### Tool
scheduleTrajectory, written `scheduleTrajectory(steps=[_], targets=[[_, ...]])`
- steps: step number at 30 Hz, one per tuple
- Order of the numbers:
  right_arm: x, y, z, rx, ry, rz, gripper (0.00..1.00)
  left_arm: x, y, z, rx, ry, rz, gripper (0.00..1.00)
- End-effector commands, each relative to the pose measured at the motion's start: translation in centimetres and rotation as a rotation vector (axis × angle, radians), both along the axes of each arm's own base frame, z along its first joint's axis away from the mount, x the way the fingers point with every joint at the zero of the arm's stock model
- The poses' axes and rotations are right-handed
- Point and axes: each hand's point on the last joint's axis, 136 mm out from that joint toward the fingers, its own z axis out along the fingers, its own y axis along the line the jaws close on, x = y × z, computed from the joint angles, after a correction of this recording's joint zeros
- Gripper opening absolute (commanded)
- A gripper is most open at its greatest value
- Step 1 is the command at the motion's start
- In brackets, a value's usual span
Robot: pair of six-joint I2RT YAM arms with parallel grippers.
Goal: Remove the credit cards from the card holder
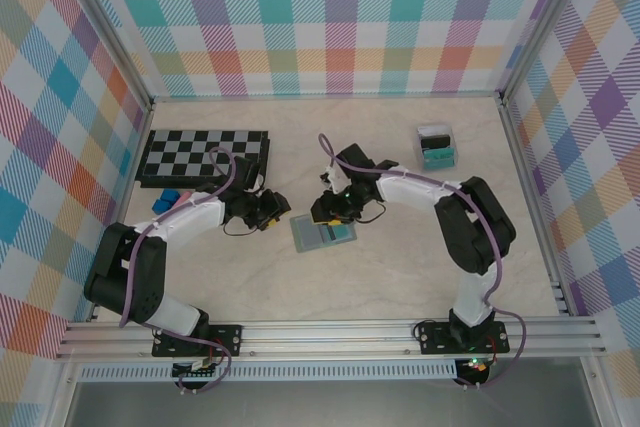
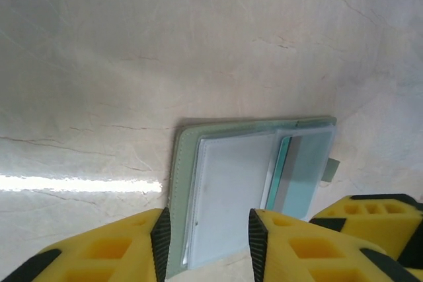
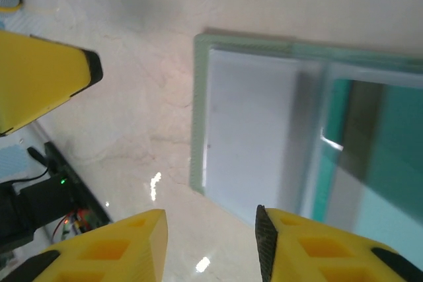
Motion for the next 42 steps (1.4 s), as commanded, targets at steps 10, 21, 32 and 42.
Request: scheduleTrajectory(steps=[10,21,32,42], targets=[[2.8,-5.5,-2.3,-0.290,-0.067,-0.159,0.25,-0.3,-8.6,0.7,-0.138,-0.004,-0.149,0.21],[3.2,-5.4,-3.6,-0.327,-0.034,-0.159,0.19,-0.2,-10.6,-1.5,-0.190,0.046,-0.148,0.16],[3.0,-5.5,-4.5,-0.349,-0.003,-0.161,0.19,-0.3,-10.9,-3.4,-0.184,0.099,-0.155,0.20],[2.3,-5.8,-5.6,-0.365,0.037,-0.158,0.19,-0.6,-10.6,-4.5,-0.160,0.109,-0.164,0.22]])
